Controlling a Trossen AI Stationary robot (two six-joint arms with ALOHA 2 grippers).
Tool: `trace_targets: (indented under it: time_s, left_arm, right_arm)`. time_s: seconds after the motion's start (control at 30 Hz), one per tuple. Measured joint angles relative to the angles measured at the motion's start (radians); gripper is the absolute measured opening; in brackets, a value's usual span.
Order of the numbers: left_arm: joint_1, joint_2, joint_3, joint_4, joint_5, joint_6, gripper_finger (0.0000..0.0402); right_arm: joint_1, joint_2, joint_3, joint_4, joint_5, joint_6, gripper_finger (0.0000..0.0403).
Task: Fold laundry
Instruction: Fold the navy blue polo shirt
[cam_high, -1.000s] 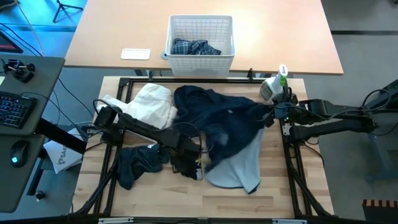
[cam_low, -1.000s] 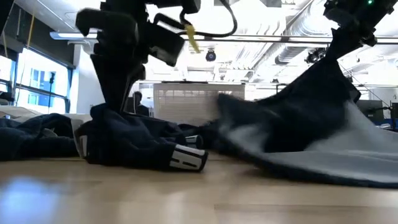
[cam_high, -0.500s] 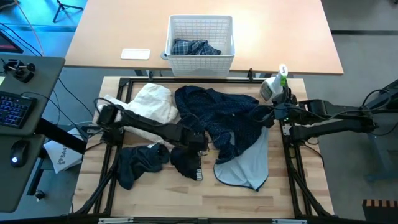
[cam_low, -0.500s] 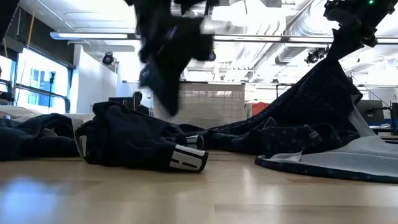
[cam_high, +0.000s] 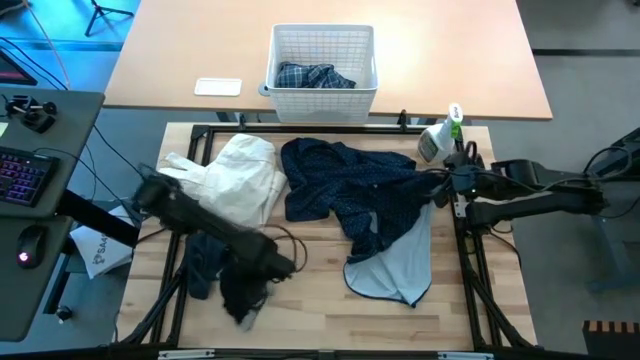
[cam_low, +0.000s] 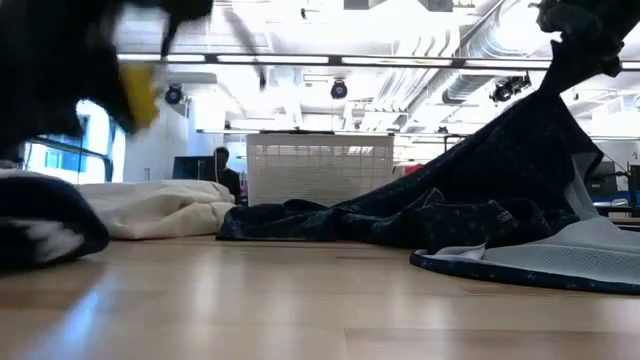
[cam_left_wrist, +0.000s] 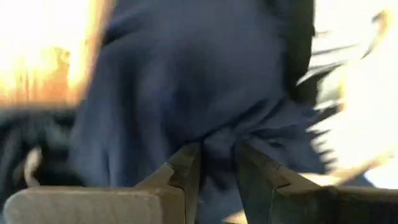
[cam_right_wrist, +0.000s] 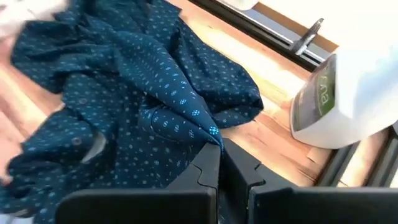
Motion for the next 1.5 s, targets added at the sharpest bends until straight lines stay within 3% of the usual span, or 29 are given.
trace_targets:
  time_s: [0.13, 0.23, 0.37, 0.47, 0.53, 0.63, 0.8, 0.97, 1.13, 1.3, 1.4, 1.5]
  left_arm:
    - [0.048, -0.155, 0.04, -0.003, -0.046, -0.102, 0.0081]
    - [0.125, -0.258, 0.102, 0.004, -0.169, -0.15, 0.0081]
    - [0.268, -0.325, 0.161, 0.05, -0.333, -0.112, 0.008]
    - [0.377, -0.335, 0.178, 0.121, -0.353, 0.038, 0.008]
    - [0.438, -0.326, 0.178, 0.142, -0.352, 0.159, 0.008]
    - [0.523, -0.284, 0.177, 0.144, -0.349, 0.34, 0.0084]
    - [0.682, -0.193, 0.177, 0.144, -0.342, 0.542, 0.0115]
    - [0.846, -0.093, 0.177, 0.168, -0.229, 0.727, 0.0156]
    - [0.952, -0.022, 0.177, 0.198, -0.236, 0.976, 0.0182]
    - [1.014, 0.028, 0.177, 0.311, -0.226, 1.113, 0.0186]
    - [1.03, 0.063, 0.177, 0.375, -0.109, 1.164, 0.0186]
    - [1.032, 0.1, 0.177, 0.413, 0.062, 1.185, 0.0186]
  right_arm:
    - [0.028, -0.005, 0.0, 0.056, -0.093, -0.017, 0.0]
    - [0.054, 0.008, -0.033, 0.221, -0.263, -0.06, 0.0]
    - [0.107, 0.07, -0.177, 0.677, -0.542, -0.101, 0.0]
    - [0.158, 0.145, -0.291, 1.087, -0.844, -0.068, 0.0]
    - [0.203, 0.191, -0.322, 1.277, -0.948, 0.024, 0.0]
    - [0.279, 0.221, -0.322, 1.292, -0.914, 0.156, 0.0]
    - [0.438, 0.229, -0.291, 1.184, -0.72, 0.373, 0.0]
    - [0.616, 0.255, -0.286, 1.091, -0.546, 0.696, 0.0]
    - [0.81, 0.324, -0.286, 1.065, -0.497, 1.061, 0.0]
    - [0.991, 0.413, -0.285, 1.046, -0.47, 1.414, 0.0]
    - [1.062, 0.466, -0.285, 1.03, -0.473, 1.568, 0.0]
    - [1.057, 0.509, -0.256, 1.01, -0.472, 1.575, 0.0]
